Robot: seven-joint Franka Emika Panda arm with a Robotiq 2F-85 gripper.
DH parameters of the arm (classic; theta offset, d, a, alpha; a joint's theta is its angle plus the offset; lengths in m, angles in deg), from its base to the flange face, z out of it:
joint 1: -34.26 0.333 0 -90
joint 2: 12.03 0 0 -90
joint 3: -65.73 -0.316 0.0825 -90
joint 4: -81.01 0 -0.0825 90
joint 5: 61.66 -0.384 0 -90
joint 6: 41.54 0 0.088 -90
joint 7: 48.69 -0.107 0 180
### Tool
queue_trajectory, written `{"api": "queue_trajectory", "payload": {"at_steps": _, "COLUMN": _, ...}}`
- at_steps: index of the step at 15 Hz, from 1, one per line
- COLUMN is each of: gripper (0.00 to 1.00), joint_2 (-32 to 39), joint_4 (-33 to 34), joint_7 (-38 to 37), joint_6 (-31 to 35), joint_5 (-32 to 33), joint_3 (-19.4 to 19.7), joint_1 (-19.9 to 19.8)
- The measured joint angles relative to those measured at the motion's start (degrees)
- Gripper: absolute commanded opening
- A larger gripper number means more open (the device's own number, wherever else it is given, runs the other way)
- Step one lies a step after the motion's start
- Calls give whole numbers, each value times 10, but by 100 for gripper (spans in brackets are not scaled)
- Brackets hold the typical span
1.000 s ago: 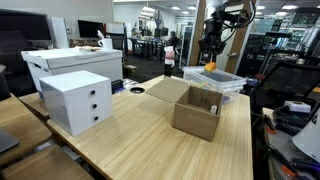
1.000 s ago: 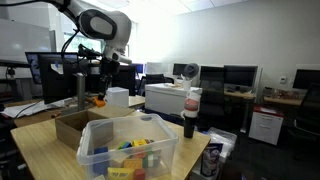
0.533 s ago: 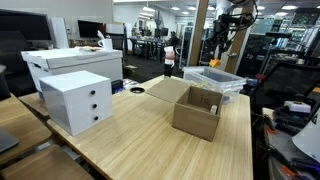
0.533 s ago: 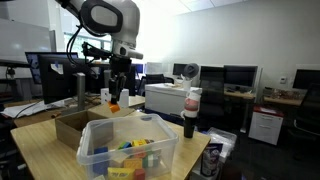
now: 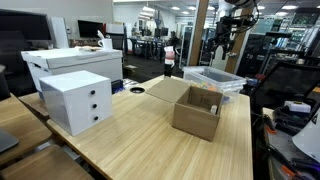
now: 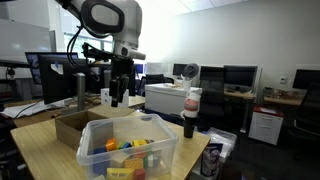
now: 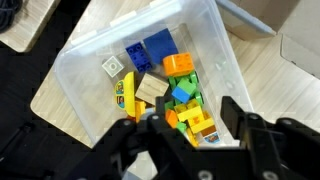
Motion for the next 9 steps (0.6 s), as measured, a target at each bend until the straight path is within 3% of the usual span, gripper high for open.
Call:
{"api": "queue_trajectory", "payload": {"at_steps": 4, "gripper": 100, "joint_2": 1, "joint_4": -10, "joint_7": 0, "joint_6": 0, "joint_5": -1, "joint_3": -14, "joint_1": 13}}
{"api": "queue_trajectory", "payload": {"at_steps": 9, "gripper": 100, "joint_2": 1, "joint_4": -49, "joint_7": 7, "joint_6": 3, "joint_5": -59, "joint_3": -46, "joint_1": 56}}
